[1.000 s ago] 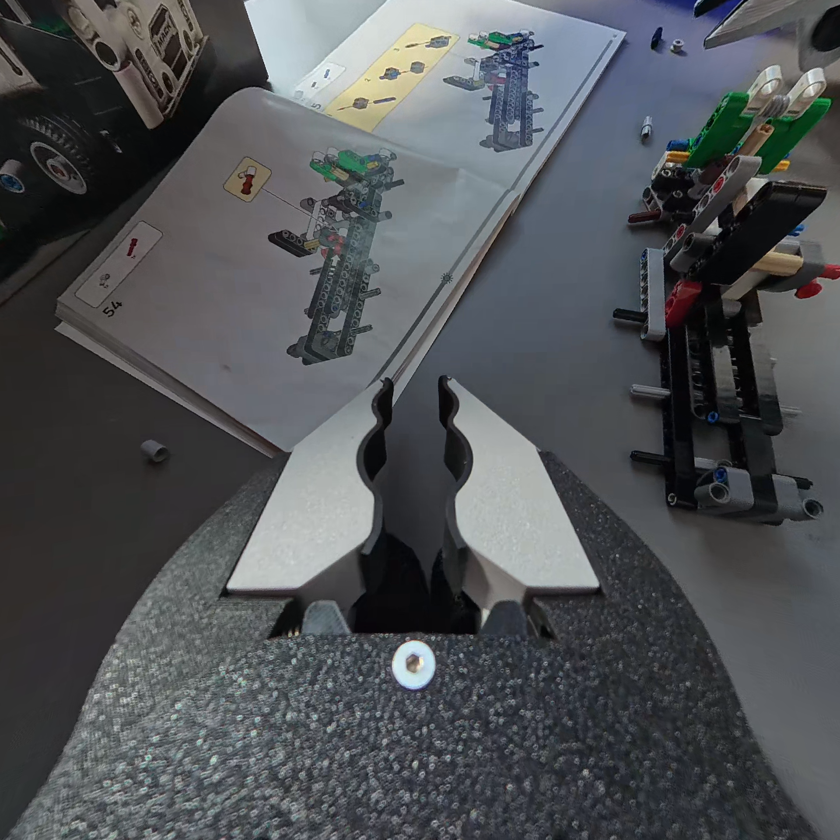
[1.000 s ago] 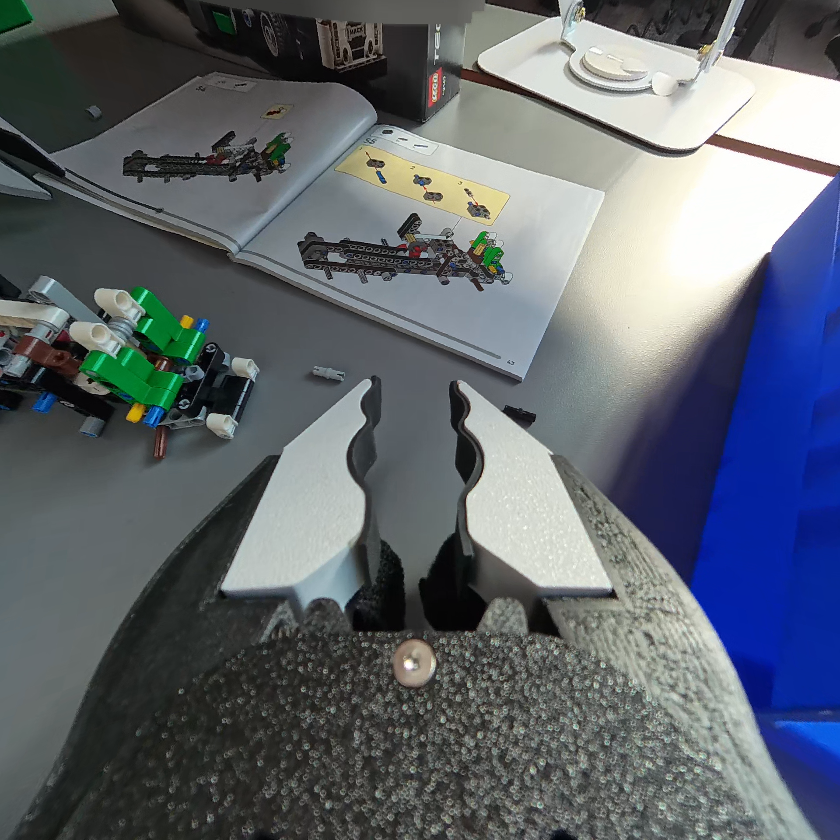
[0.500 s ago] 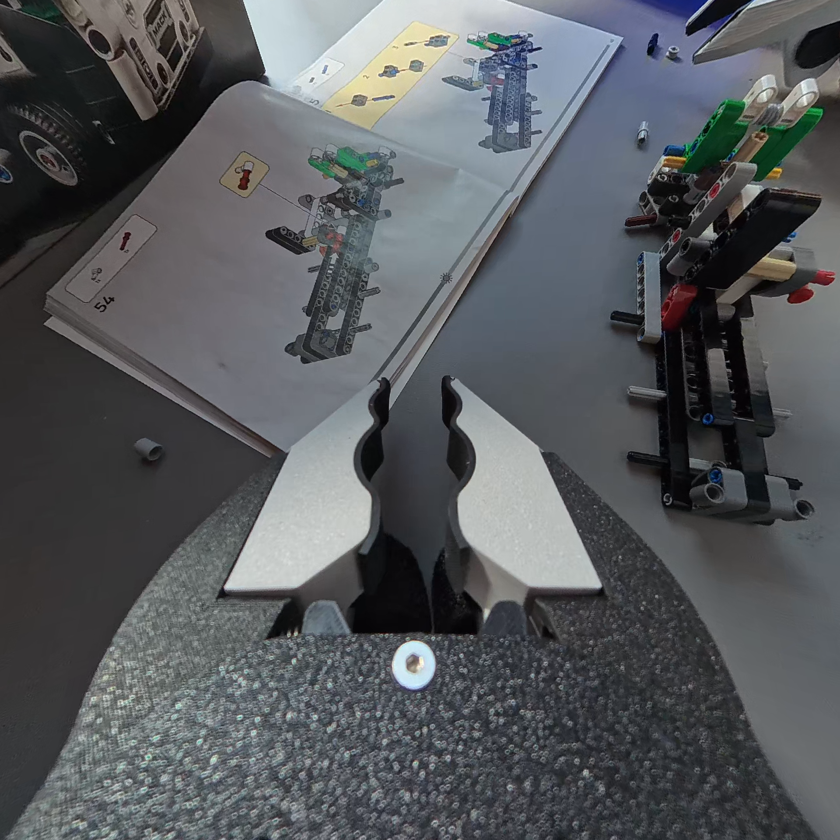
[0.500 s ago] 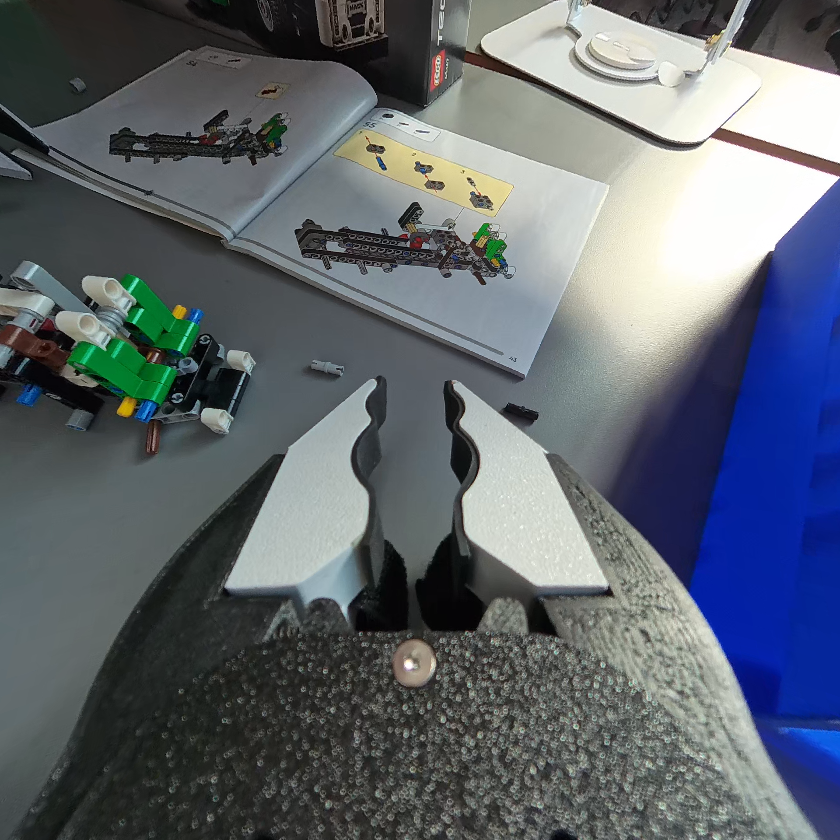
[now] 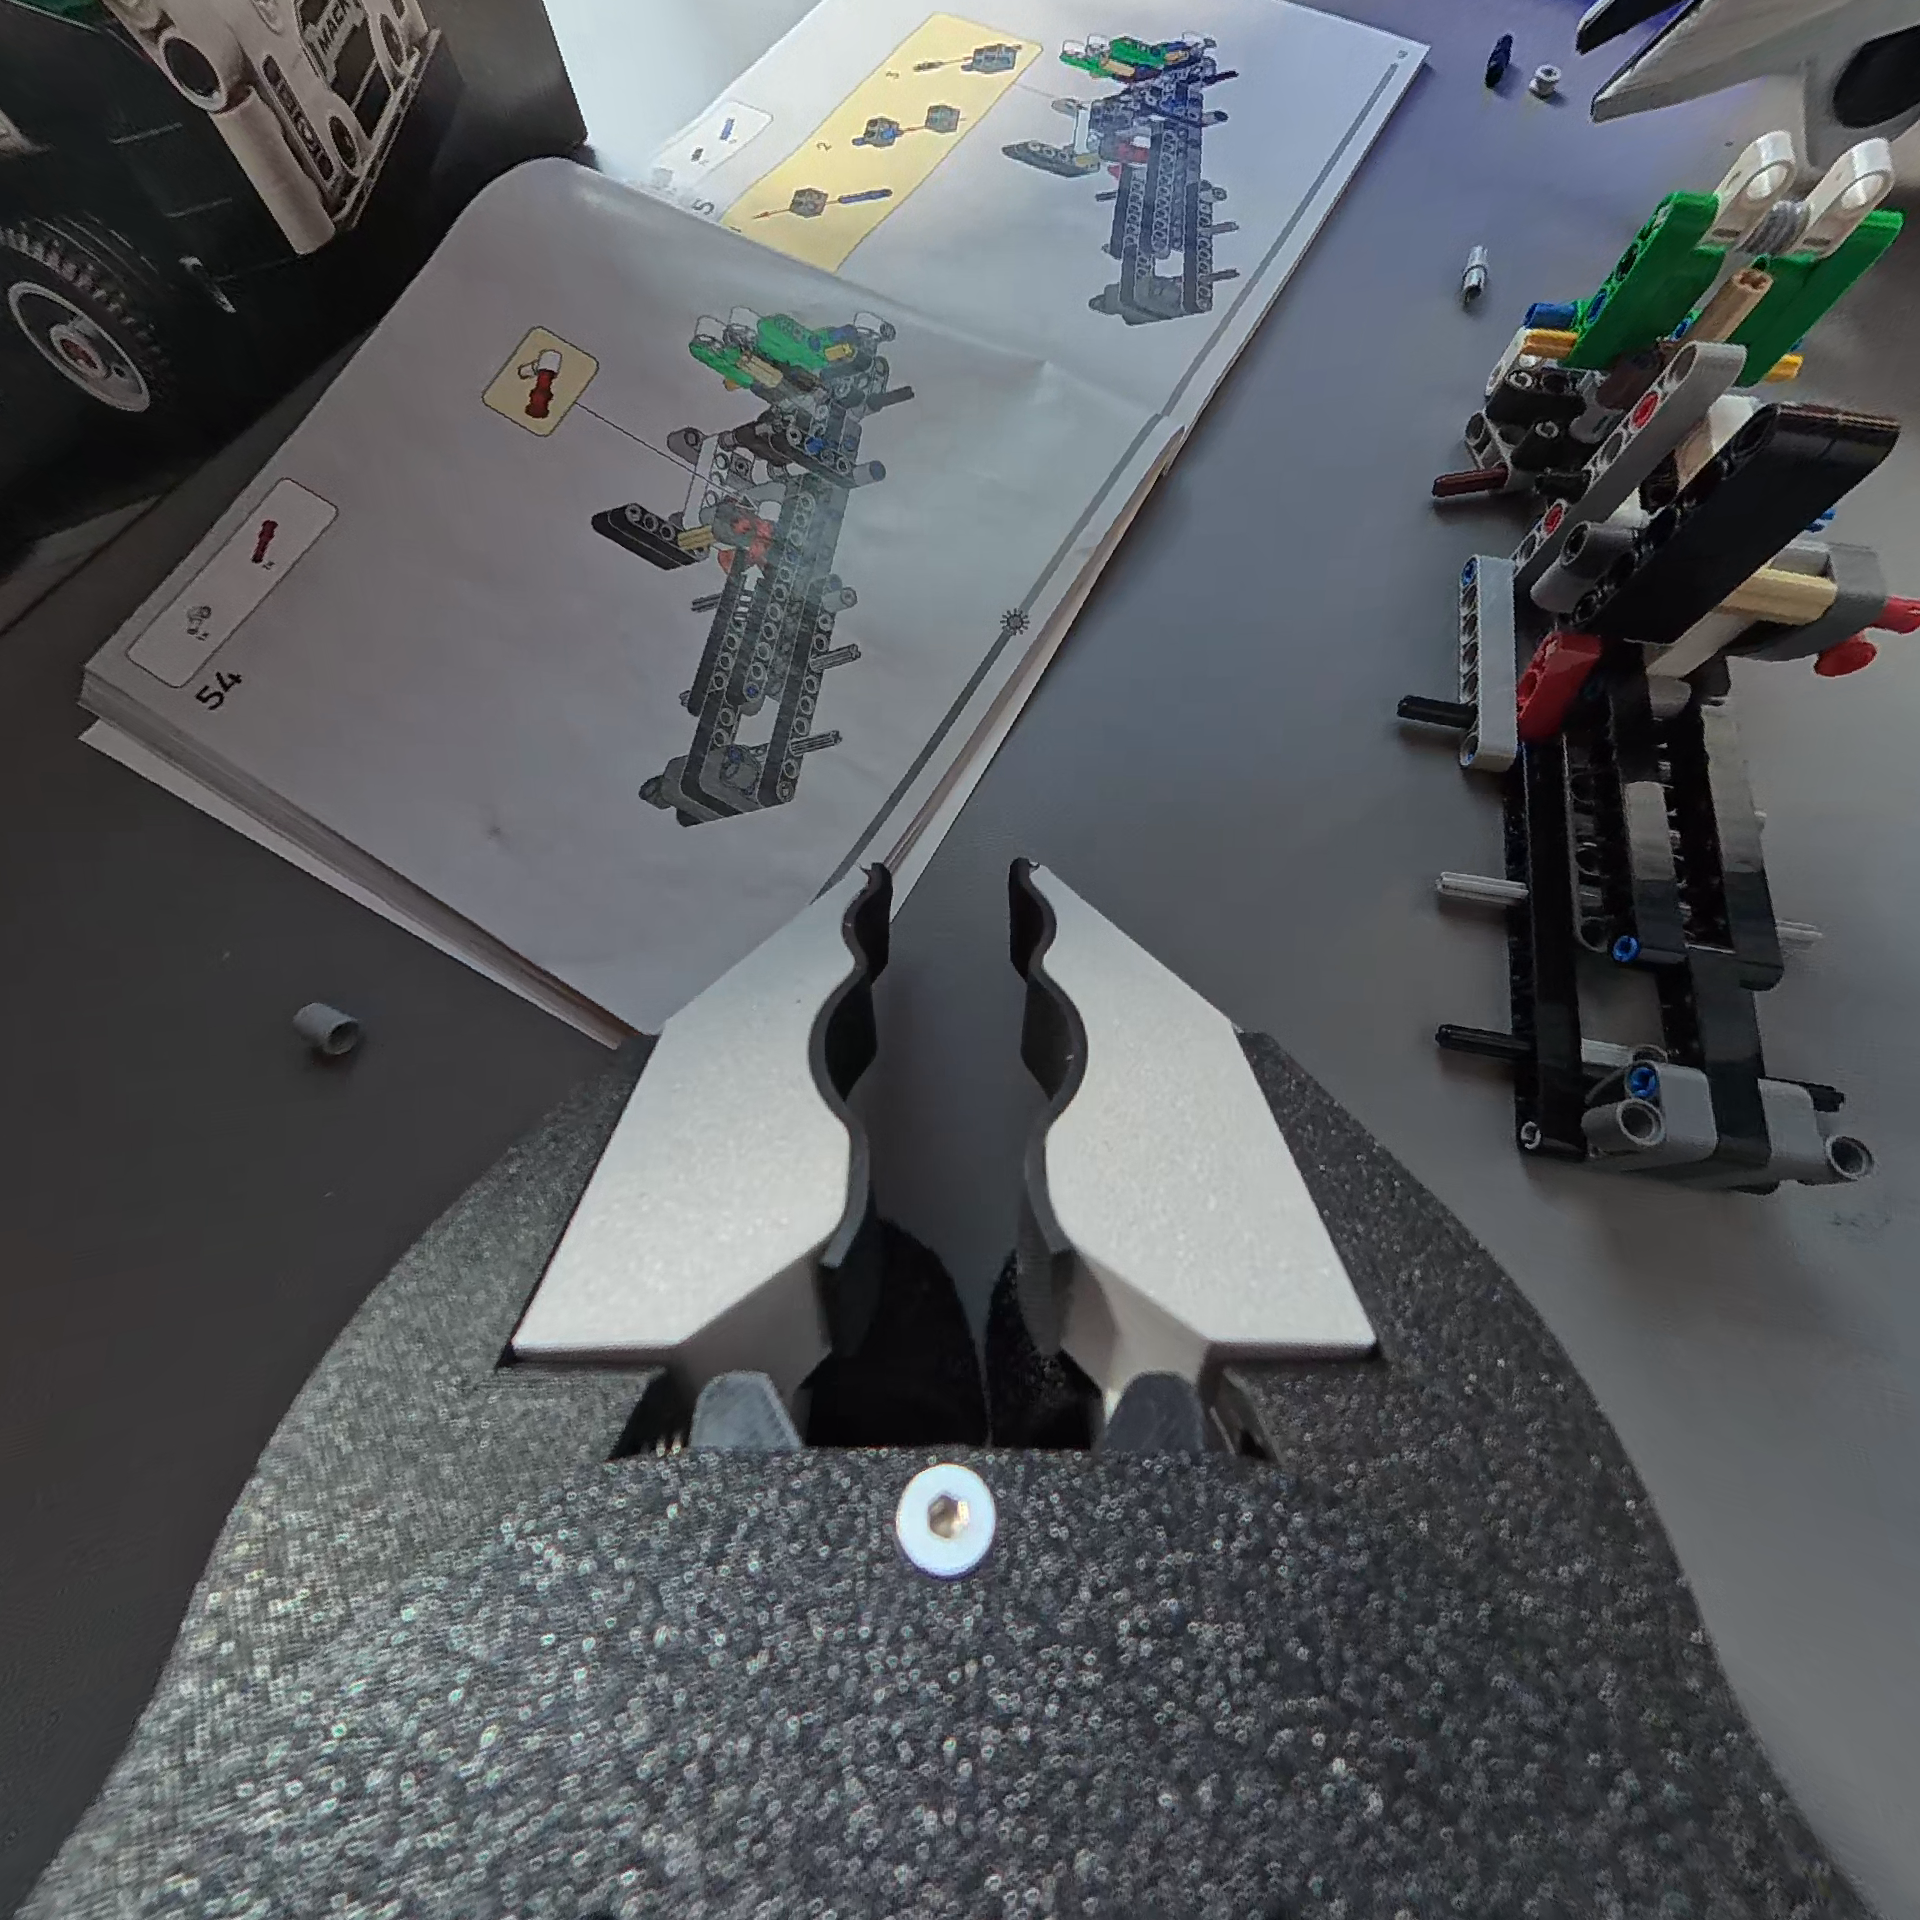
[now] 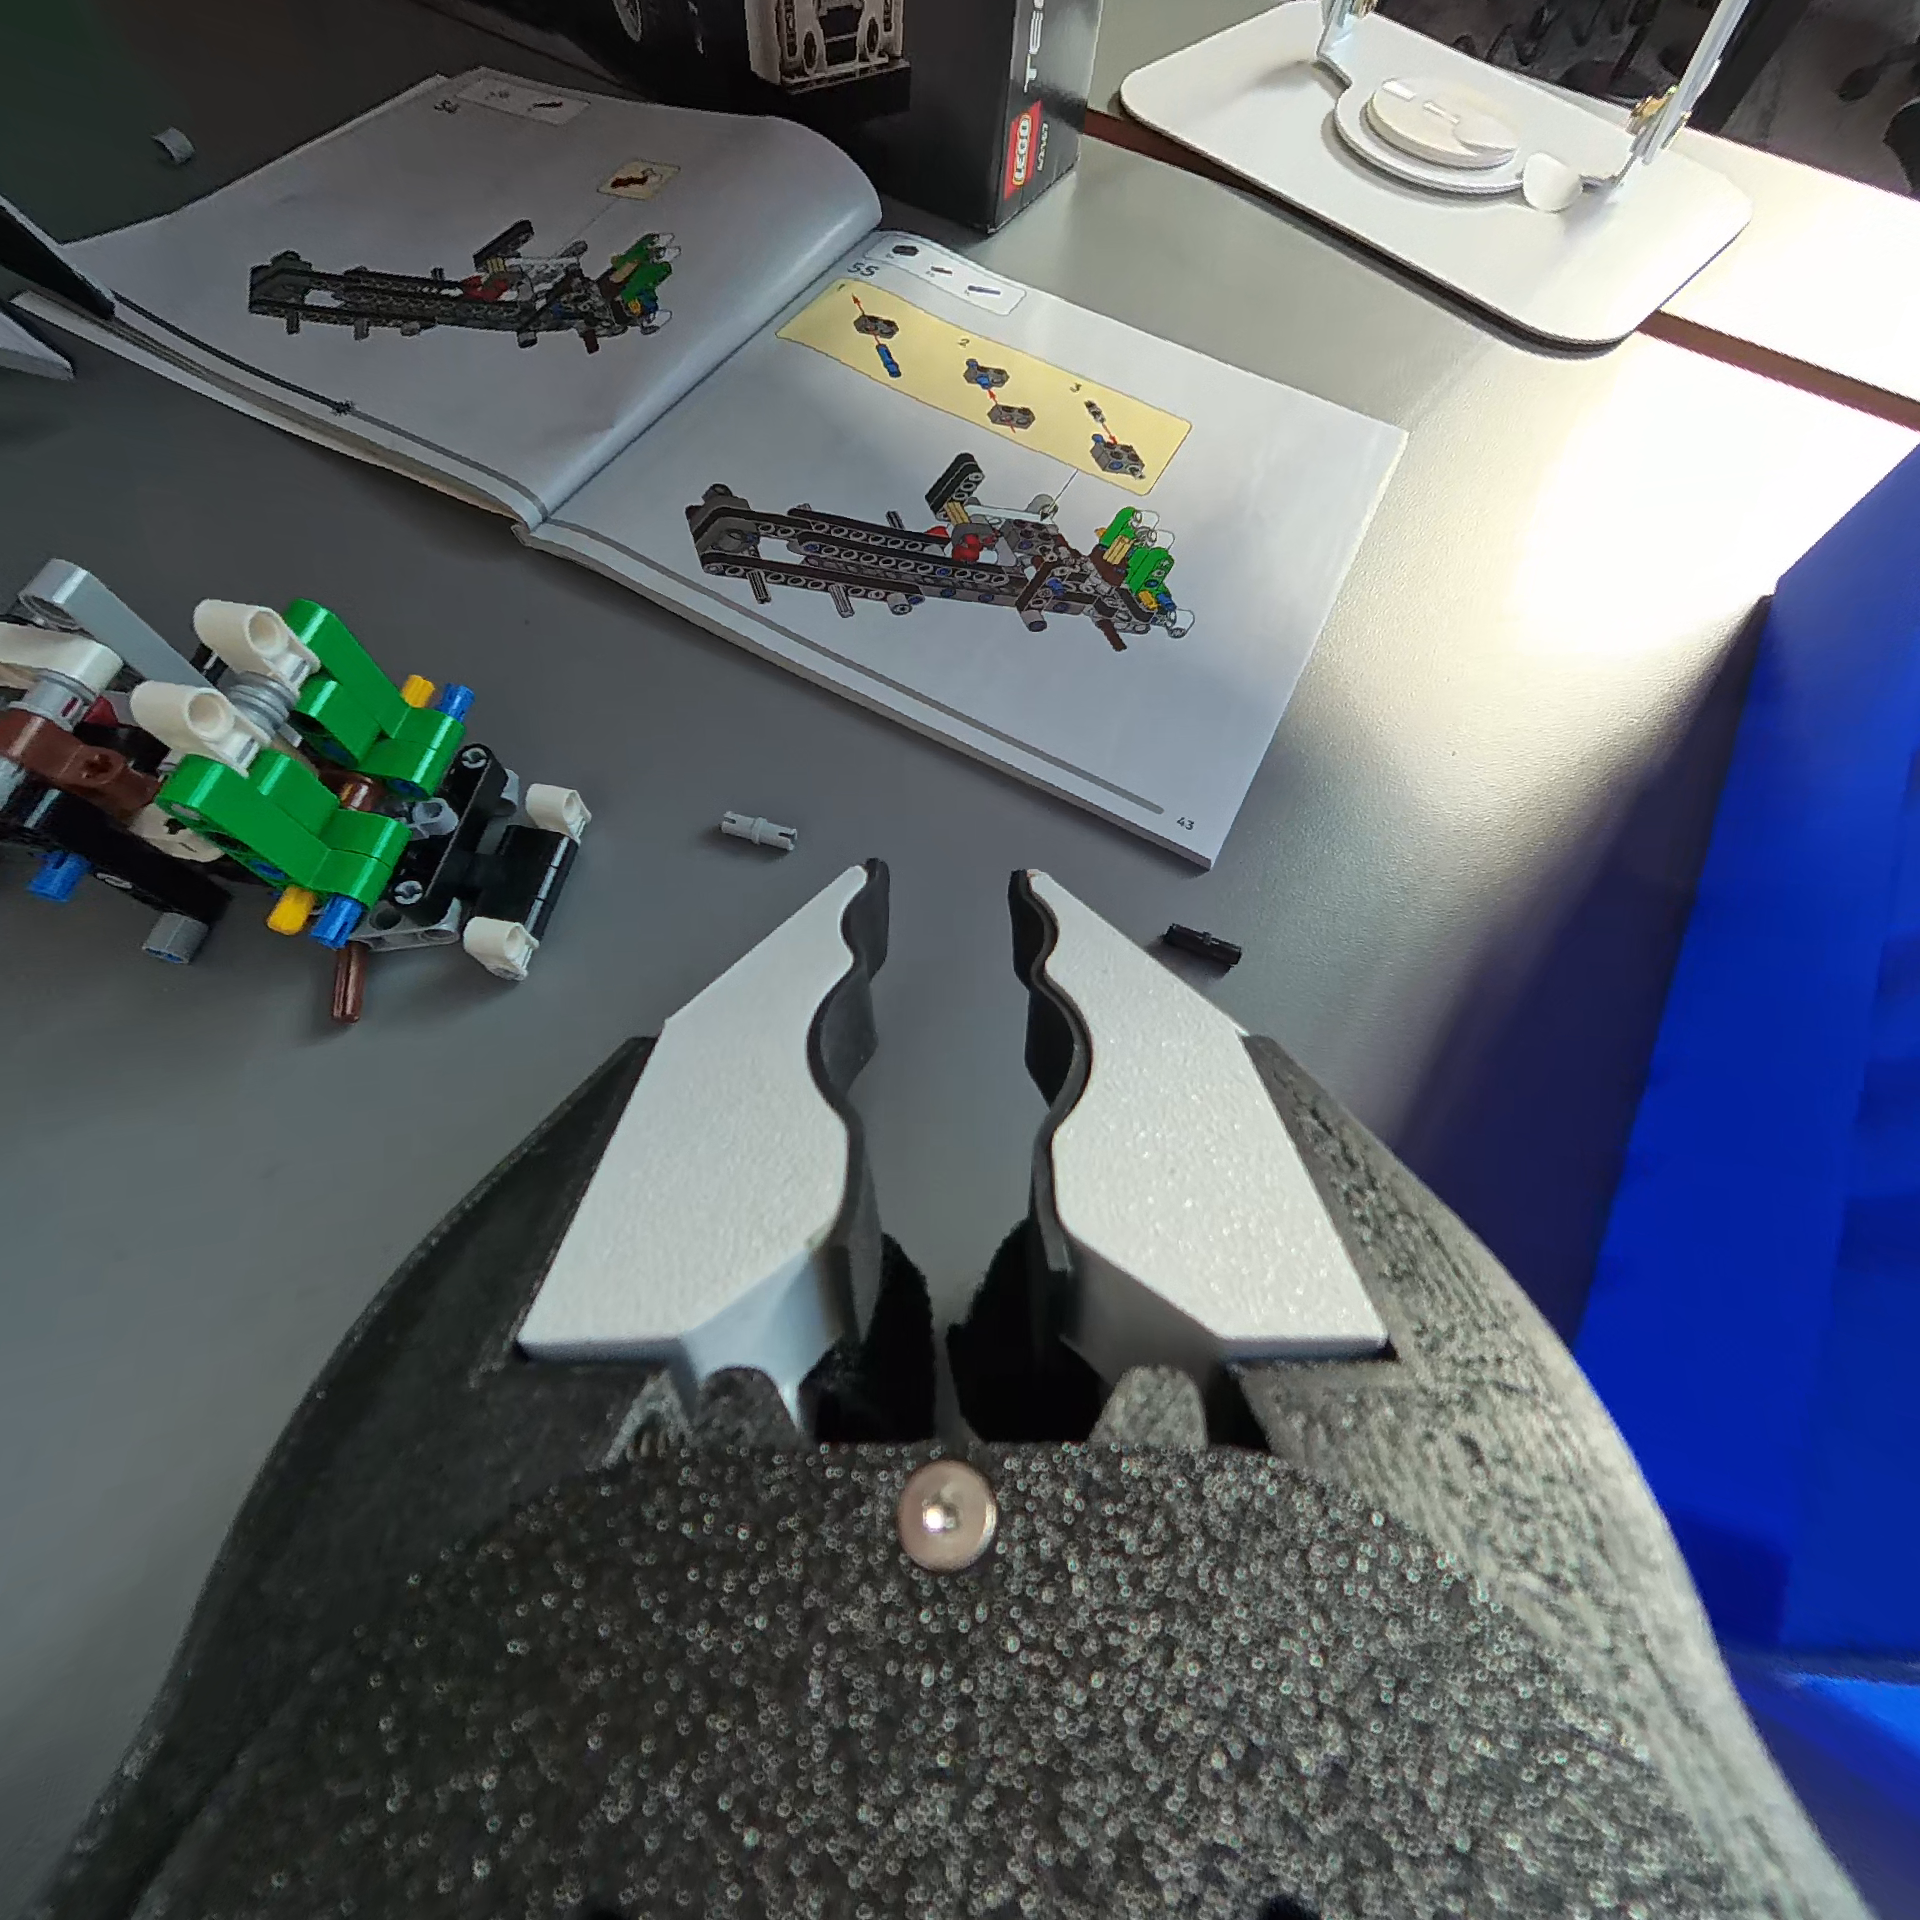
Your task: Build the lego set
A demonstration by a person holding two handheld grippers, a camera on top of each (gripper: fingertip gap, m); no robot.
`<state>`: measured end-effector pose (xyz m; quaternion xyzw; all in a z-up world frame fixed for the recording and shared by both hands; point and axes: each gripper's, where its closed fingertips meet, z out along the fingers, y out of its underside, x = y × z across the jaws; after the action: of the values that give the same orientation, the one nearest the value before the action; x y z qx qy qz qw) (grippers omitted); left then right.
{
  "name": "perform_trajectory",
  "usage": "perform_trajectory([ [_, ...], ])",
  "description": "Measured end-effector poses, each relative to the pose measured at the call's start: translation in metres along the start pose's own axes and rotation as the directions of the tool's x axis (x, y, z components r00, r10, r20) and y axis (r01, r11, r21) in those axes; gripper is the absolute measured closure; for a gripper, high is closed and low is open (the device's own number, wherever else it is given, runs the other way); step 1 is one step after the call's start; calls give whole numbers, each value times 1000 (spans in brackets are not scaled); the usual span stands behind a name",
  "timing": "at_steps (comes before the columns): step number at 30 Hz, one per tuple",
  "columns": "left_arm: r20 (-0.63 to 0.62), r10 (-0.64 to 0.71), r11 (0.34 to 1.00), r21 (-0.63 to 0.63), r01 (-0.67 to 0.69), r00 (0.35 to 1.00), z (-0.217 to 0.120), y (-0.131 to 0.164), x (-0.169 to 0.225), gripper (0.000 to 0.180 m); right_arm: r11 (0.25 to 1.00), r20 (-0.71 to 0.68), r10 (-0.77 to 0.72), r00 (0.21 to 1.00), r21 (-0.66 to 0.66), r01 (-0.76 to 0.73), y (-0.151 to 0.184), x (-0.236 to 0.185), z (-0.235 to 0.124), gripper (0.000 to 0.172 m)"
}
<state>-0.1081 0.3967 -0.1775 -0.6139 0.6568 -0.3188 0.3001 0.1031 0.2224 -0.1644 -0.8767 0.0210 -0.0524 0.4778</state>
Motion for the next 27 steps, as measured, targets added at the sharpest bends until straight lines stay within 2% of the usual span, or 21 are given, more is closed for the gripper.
perform_trajectory([
  [27, 6, -4, 1000, -22, 5, 1000, 2, 3, -1, 159, 1000, 16, -3, 1000, -1, 3, 0, -2, 0, 151],
])
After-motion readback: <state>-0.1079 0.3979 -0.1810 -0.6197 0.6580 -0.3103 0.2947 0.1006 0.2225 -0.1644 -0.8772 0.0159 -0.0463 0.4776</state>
